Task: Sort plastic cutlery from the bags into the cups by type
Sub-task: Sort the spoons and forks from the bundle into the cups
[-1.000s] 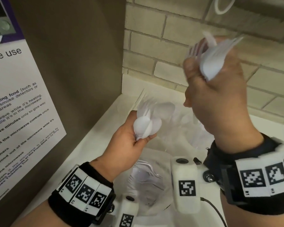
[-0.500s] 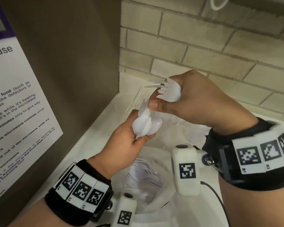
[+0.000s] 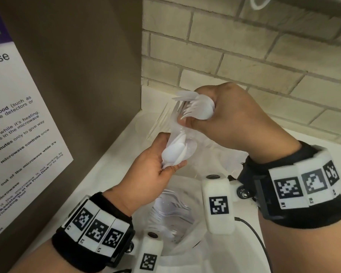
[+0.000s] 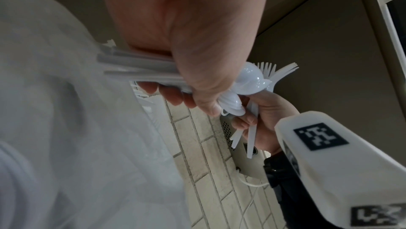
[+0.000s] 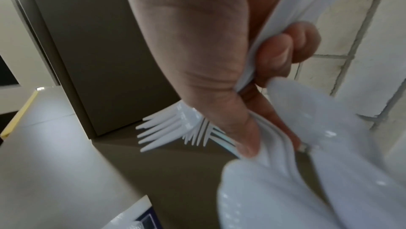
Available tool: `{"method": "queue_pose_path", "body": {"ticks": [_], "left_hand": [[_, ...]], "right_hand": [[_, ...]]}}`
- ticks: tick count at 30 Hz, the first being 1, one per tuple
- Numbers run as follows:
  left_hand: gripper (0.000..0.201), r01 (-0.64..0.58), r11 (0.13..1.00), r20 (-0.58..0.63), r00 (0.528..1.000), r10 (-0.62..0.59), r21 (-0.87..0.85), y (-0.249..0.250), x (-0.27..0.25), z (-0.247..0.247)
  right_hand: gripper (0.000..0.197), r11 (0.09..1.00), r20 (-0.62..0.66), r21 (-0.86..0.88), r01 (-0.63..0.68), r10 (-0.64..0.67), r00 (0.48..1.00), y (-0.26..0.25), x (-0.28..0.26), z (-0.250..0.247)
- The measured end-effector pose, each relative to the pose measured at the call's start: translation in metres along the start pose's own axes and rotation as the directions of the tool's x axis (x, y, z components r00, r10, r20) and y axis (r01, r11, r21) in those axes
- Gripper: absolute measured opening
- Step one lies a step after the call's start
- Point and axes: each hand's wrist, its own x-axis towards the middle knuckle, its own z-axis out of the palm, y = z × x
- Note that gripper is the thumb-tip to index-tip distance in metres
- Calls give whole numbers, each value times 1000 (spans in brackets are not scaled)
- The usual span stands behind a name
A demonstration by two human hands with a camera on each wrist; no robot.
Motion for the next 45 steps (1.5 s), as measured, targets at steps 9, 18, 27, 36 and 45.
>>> {"method": "queue_pose_path", "body": {"ticks": [9,18,27,36,45], "left_hand": [[29,126,964,101,989,-105,-234,8,-3,-2],[33,54,997,58,997,-52,-45,15,5,-14],[17,172,924,-94,972,-215,-342,34,20,-16],[14,280,854,-53,941,-335,-439,33,25,-2],[18,329,853,-44,925,-378,-406,29,21,-3]], "right_hand": [[8,940,-261,340,22,72,963,-5,-2,-29],[13,685,-508,697,211,264,820,21,0,-39],[23,711,-471,700,70,386,793,83,17,8],[19,628,-320,770,-113,532,784,111,37,68],[43,255,29,929,-269,673,739,131,32,75]]}}
